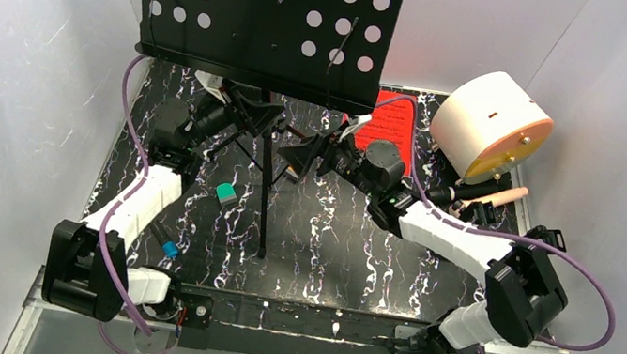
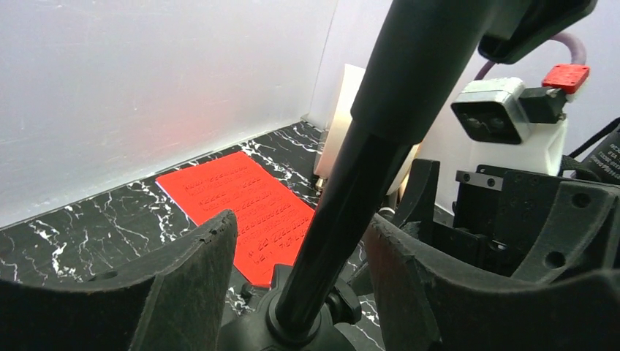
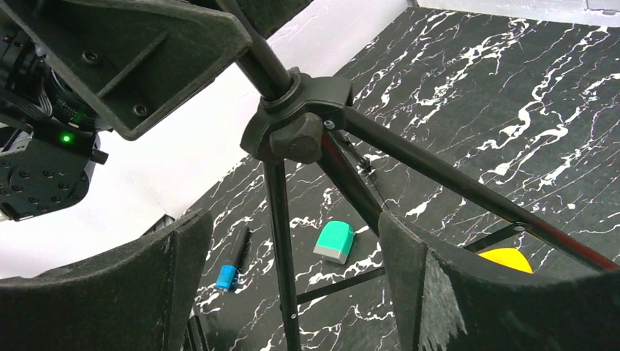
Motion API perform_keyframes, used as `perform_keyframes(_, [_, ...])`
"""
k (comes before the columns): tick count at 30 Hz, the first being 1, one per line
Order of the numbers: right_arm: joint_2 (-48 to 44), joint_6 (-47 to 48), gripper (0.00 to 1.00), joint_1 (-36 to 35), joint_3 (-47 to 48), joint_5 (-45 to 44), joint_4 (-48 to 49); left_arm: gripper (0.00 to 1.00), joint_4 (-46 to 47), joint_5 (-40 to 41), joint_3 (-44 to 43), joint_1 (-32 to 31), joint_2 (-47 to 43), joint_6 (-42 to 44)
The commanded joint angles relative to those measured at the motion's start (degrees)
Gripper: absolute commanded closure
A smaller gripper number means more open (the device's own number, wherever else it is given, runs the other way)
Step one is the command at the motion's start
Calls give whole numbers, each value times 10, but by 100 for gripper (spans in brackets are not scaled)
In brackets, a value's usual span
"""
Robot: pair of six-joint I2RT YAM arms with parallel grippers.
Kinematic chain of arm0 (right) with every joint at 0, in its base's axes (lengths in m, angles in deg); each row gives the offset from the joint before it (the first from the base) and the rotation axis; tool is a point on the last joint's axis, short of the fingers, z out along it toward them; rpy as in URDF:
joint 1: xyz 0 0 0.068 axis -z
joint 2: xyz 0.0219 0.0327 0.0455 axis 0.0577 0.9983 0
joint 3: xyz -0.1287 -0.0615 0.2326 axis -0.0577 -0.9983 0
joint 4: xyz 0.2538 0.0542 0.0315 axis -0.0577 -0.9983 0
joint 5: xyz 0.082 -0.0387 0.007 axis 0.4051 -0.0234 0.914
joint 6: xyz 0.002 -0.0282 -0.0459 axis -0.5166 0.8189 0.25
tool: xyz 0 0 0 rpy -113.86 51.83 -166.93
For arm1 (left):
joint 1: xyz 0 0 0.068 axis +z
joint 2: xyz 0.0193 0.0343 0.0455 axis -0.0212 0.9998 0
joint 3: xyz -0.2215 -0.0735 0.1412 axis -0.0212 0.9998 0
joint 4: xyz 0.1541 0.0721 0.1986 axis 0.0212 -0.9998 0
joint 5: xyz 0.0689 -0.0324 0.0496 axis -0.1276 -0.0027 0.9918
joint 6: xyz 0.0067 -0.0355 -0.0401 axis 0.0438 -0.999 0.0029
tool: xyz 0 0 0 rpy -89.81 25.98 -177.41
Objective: Pack up the instrument practice props
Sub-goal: Unscrew the knob on the music stand.
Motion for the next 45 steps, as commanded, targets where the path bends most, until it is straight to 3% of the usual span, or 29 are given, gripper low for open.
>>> perform_keyframes(1, [11, -16, 10, 10, 43, 10, 29, 40, 36, -33, -38, 3, 23, -10])
perform_keyframes(6, [28, -34, 15, 23, 68, 27, 26, 48, 40, -53, -53, 3, 42, -15])
perform_keyframes(12, [54, -64, 19, 36, 102, 47, 10, 79, 45, -68, -47, 3, 42, -14])
perform_keyframes(17, [85, -114, 25, 43, 133, 69, -13, 93, 46, -90, -47, 3, 47, -16])
perform_keyframes(25, [120, -227, 44, 48, 145, 124, -2, 98, 49, -101, -23, 0, 29, -11])
perform_keyframes(34, [133, -284, 64, 48, 139, 149, 18, 100, 49, -105, -2, -6, 18, 2])
perform_keyframes(37, [138, -290, 80, 48, 140, 155, 22, 100, 49, -103, -2, -6, 17, 2])
perform_keyframes(40, [144, -264, 99, 48, 146, 173, 23, 100, 49, -98, -2, -7, 18, -2])
perform_keyframes(45, [127, -105, 99, 45, 119, 190, 49, 100, 47, -88, -5, -6, 20, -14])
